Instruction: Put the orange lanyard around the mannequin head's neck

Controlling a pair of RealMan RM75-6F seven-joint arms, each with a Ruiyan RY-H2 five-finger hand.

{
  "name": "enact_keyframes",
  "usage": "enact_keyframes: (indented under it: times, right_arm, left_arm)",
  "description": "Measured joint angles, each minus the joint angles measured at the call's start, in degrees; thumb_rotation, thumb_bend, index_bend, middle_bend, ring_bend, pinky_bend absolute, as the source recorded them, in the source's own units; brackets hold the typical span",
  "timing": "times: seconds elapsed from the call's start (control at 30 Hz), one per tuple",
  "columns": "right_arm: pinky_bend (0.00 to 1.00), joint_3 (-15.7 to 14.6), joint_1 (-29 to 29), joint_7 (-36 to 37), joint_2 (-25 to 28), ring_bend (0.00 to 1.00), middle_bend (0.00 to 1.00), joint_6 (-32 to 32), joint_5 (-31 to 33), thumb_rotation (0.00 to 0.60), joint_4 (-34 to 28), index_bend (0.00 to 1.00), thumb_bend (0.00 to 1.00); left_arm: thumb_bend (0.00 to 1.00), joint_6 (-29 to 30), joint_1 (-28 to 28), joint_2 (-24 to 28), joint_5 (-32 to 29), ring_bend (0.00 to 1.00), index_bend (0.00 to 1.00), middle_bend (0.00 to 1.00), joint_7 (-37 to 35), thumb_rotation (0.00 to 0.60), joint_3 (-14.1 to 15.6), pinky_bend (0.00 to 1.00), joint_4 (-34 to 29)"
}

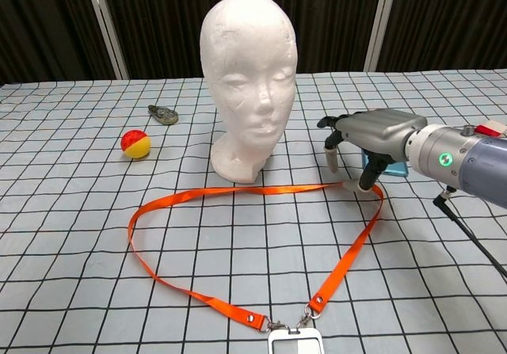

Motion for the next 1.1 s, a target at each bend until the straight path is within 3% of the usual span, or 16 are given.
enact_keyframes:
  times: [0.33,0.67,1.1]
  right_arm:
    - [0.0,-1.6,0.6,-0.4,-0.5,0.0,0.0,-0.2,0.1,0.6,2.2,0.56,0.3]
    - [0.0,-2.5,0.3,1.7,-0.6,0.0,0.05,-0.6,-0.8,0.6,4.3,0.66,0.39]
    - [0.0,-2.3,-1.4,8.8,2.8,0.0,0.09,1.2,-5.0,0.6,0.4,0.72,0.41]
  left_arm:
    - [0.0,-0.3,-0.3,-0.2,-0.1,0.0,0.0,0.0,0.3,0.6,0.1,0.0,0.0]
    - [0.0,-0.8,-0.8,-0.8,0.2,0.0,0.0,0.0,0.7,0.6,0.3,0.0,-0.1]
    - [0.01,-2.0,-2.5,-1.9,1.4,0.0,0.0,0.0,1.8,0.6,0.4,0.0,-1.4]
